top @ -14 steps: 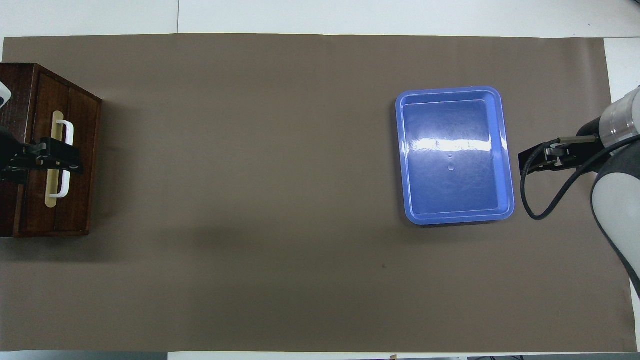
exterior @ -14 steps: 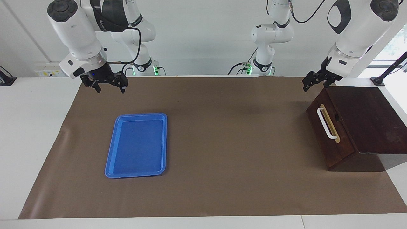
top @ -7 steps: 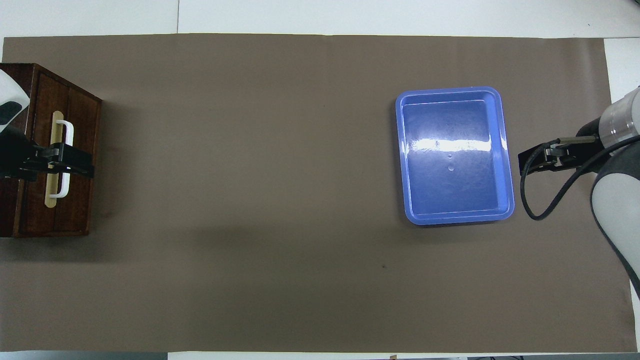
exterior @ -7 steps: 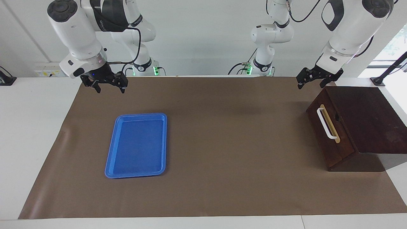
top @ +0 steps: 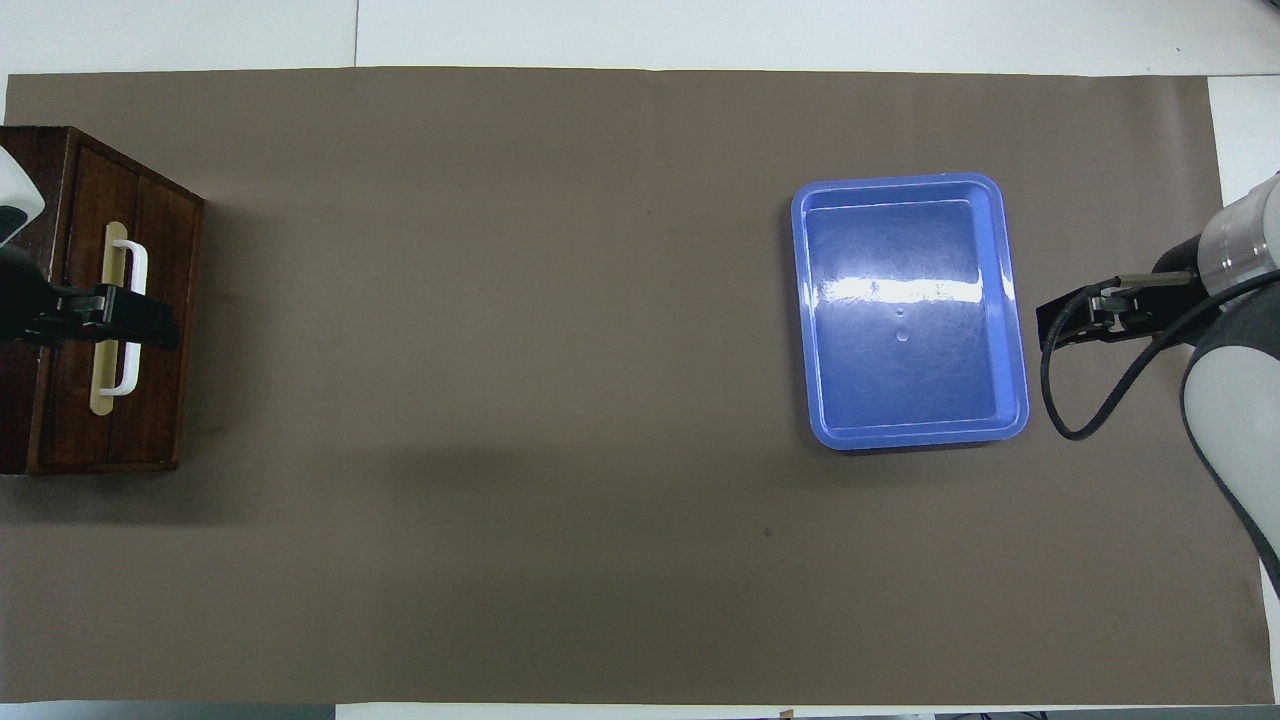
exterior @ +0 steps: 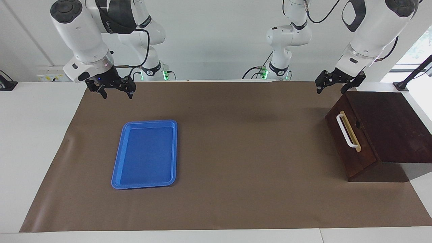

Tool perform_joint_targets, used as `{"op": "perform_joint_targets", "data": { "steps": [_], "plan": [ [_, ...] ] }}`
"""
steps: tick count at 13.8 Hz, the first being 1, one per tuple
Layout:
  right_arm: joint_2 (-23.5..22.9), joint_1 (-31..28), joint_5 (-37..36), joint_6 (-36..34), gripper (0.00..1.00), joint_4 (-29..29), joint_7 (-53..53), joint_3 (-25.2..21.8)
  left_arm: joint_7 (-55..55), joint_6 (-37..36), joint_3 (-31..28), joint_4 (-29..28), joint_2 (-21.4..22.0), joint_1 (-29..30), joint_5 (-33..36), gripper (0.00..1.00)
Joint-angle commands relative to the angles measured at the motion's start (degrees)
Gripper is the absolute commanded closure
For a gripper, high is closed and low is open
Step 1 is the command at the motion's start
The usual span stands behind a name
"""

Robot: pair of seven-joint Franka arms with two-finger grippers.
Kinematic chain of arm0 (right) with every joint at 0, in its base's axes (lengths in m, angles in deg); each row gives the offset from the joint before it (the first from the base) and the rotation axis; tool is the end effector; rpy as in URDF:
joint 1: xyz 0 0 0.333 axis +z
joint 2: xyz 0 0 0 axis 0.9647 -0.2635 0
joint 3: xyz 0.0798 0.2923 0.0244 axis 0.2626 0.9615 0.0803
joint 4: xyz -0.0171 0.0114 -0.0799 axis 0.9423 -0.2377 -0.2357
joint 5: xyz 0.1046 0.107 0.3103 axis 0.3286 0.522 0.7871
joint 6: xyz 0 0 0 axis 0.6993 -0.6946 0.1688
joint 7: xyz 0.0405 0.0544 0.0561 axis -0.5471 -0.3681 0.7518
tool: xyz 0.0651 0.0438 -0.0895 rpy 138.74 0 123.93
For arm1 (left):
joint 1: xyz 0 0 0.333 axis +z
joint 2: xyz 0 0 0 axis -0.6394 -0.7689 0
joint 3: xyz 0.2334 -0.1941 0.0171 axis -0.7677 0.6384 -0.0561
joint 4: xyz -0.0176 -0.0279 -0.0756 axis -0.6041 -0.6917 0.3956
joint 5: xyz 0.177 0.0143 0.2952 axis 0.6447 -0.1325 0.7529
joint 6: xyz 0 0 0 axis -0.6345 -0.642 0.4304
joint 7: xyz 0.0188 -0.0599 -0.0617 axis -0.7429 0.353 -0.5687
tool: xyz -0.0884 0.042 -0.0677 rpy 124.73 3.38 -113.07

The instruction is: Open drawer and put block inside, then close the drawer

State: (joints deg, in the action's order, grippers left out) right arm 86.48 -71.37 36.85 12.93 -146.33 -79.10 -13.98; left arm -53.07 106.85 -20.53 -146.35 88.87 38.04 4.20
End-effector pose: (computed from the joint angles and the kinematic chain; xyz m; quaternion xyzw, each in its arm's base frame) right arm 0.4932 0.0232 0.5592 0.9987 -0.0070 -0.0485 0.0160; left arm 0.4888 -0.0384 0.5826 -0.9983 0.0505 0.0288 0.0044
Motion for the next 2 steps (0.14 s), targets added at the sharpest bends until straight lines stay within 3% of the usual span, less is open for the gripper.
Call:
{"op": "perform_joint_targets", "data": {
  "steps": [1,2],
  "plan": [
    [1.4,-0.7,0.1,0.2,0.0,-1.5,1.4,0.4,1.2,1.6,-0.3,-1.1,0.7,0.4,-0.4,0.0],
    [1.4,-0.7,0.1,0.2,0.0,-1.5,1.4,0.4,1.1,1.7,-0.3,-1.3,0.8,0.4,-0.4,0.0]
  ]
}}
